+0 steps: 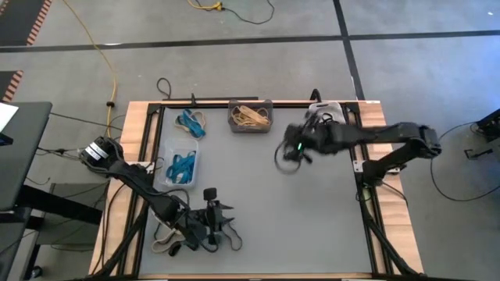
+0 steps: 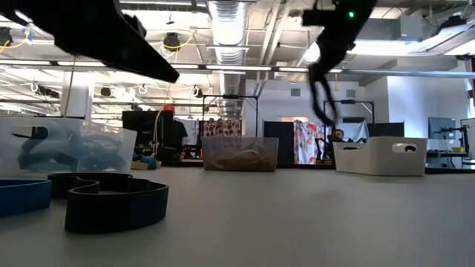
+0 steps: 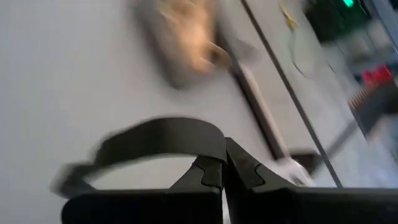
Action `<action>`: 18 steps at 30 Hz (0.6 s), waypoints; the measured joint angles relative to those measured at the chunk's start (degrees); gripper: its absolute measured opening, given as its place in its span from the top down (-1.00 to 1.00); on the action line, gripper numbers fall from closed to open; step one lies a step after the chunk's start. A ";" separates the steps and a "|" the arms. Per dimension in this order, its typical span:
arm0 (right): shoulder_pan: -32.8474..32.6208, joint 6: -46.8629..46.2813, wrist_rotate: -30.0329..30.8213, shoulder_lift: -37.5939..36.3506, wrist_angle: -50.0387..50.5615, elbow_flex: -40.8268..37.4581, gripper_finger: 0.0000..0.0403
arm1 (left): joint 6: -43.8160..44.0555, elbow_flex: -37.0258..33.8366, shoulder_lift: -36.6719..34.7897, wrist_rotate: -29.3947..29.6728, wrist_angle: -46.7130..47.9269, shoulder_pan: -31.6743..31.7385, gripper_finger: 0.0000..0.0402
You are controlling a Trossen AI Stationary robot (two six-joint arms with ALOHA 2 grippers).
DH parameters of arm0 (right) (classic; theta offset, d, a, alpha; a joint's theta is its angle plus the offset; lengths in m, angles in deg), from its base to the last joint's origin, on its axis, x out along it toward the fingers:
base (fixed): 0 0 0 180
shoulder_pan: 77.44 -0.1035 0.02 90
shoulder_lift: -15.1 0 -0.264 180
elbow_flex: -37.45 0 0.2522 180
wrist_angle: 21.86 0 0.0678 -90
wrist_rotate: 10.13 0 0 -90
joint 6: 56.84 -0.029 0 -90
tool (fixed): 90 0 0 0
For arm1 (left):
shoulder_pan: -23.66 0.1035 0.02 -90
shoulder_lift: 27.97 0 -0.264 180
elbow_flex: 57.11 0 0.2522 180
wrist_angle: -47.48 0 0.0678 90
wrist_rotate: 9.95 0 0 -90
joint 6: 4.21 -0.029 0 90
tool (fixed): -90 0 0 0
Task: Sort rubber bands into baskets
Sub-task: Put the black rubber band into the white bin
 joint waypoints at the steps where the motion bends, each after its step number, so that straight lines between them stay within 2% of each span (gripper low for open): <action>1: 2.51 0.59 -0.04 -1.09 1.46 0.00 0.88 | 0.33 -1.39 0.00 0.12 -2.64 0.20 0.26; 5: 13.50 2.91 -2.56 -4.66 7.03 0.00 0.88 | 1.19 -5.54 0.00 -0.10 -11.56 0.49 0.26; 10: 25.55 4.45 -8.86 -5.36 10.56 -0.02 0.88 | -0.31 -7.01 0.00 -0.50 -14.01 0.48 0.26; 14: 31.72 6.38 -15.07 -4.49 9.94 -1.98 0.88 | -3.05 -7.01 0.00 -0.50 -13.97 0.55 0.26; 18: 35.90 7.01 -17.94 -1.80 10.04 -4.48 0.88 | -5.18 -7.01 0.00 -0.50 -13.90 0.59 0.26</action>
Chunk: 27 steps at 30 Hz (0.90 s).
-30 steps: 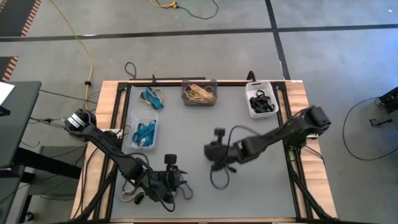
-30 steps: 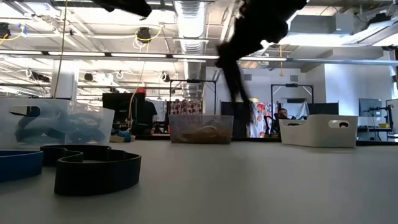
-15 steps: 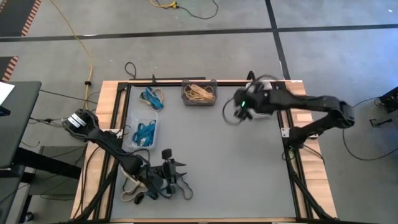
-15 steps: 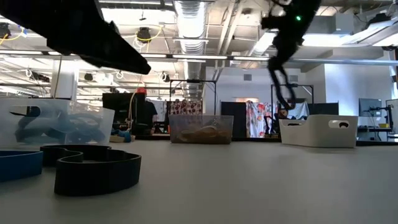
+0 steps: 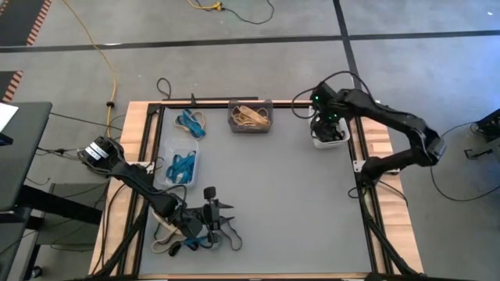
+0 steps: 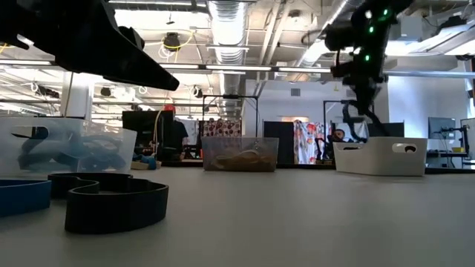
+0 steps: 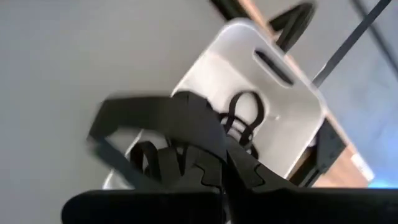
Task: Sort rubber bands into baskets
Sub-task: Put the black rubber band into the white bin
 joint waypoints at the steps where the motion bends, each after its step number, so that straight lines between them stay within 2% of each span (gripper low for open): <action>1: 0.69 0.24 -0.54 1.01 -0.15 -0.48 0.88 | -0.30 0.00 0.00 0.00 0.02 0.00 0.26; 8: 5.50 1.60 -0.10 9.22 -2.88 -3.88 0.88 | -1.06 0.00 0.00 0.00 0.11 0.01 0.26; 15: 8.33 2.39 0.09 13.86 -9.24 -4.65 0.74 | -0.47 0.00 0.00 -0.02 0.17 0.13 0.26; 21: 9.88 2.49 5.38 13.05 -8.97 -4.65 0.69 | 0.61 0.00 0.00 -0.04 0.20 0.15 0.26; 27: 10.02 2.29 5.85 8.17 -8.35 -4.65 0.52 | 0.75 0.00 -0.02 -0.07 0.20 0.44 0.26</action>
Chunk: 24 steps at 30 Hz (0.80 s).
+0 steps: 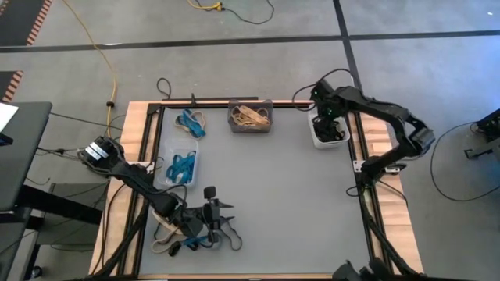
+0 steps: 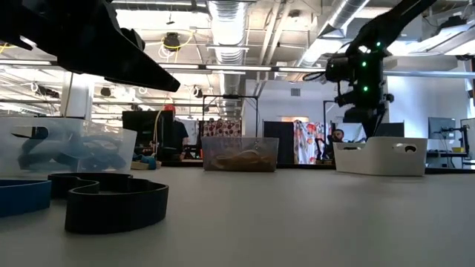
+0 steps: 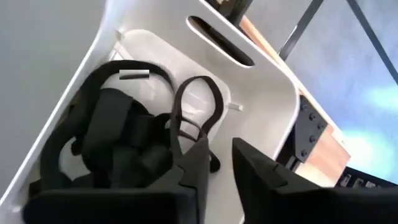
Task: Sort rubber bands into baskets
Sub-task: Put the black rubber band into the white bin
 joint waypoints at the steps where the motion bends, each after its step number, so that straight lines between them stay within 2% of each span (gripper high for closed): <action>1: -0.01 -0.30 -0.02 -0.81 0.48 0.00 0.48 | 0.08 0.00 0.02 0.00 0.00 0.08 0.26; 7: -0.48 -2.97 -1.52 -5.10 2.69 0.00 0.16 | 0.15 0.00 0.02 0.00 0.00 1.11 0.26; 12: -4.41 -5.60 -3.36 -8.70 3.61 0.02 -0.02 | 0.13 0.00 0.01 0.01 0.02 1.61 0.26; 17: -11.07 -8.21 -4.74 -11.69 3.51 0.04 -0.05 | -0.65 0.00 0.02 0.02 0.15 2.17 0.26; 24: -20.73 -12.69 -4.70 -12.97 3.53 0.04 -0.01 | -6.52 0.00 0.02 -0.25 0.18 4.36 0.26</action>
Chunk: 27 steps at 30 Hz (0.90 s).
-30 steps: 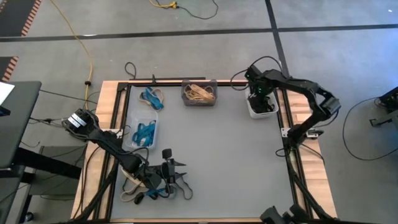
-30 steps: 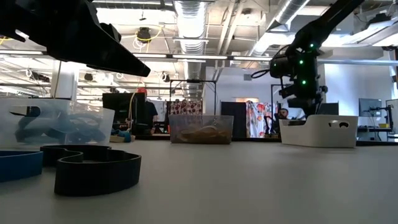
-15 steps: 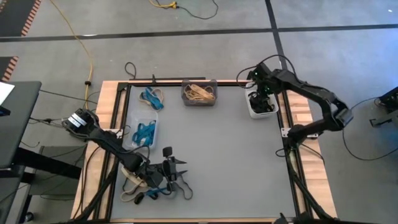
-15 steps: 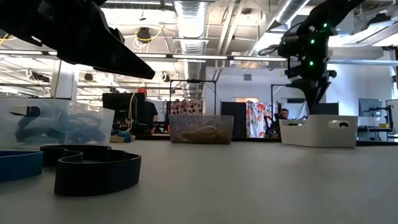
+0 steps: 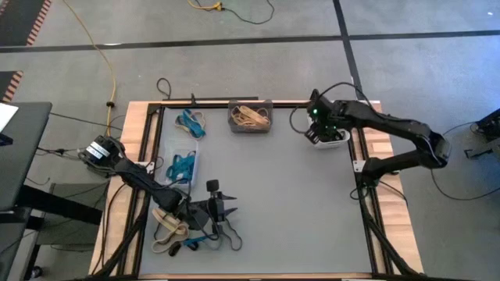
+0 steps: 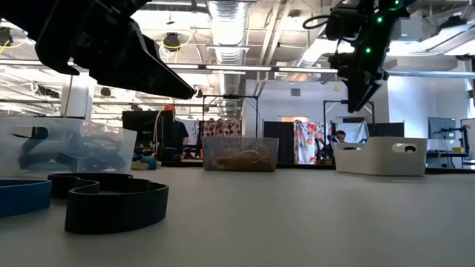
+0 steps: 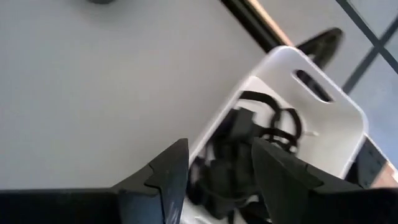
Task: Sort rubber bands into baskets
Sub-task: Put the black rubber band into the white bin
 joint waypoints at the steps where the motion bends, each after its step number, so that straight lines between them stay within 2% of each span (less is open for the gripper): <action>1: -1.26 -0.57 0.00 0.00 0.09 0.00 0.00 | 0.03 0.00 0.00 -0.47 0.16 0.11 0.26; 15: -18.38 -6.24 0.48 0.00 -4.23 0.00 0.01 | 0.06 0.00 0.00 -1.72 0.41 0.20 0.26; 20: -27.81 -6.79 0.48 0.13 -7.73 0.00 0.01 | 0.05 0.00 0.00 -1.72 0.41 0.20 0.26; 27: -41.90 -4.35 0.46 2.63 -18.52 0.00 0.01 | 0.04 0.00 0.00 -1.72 0.41 0.20 0.26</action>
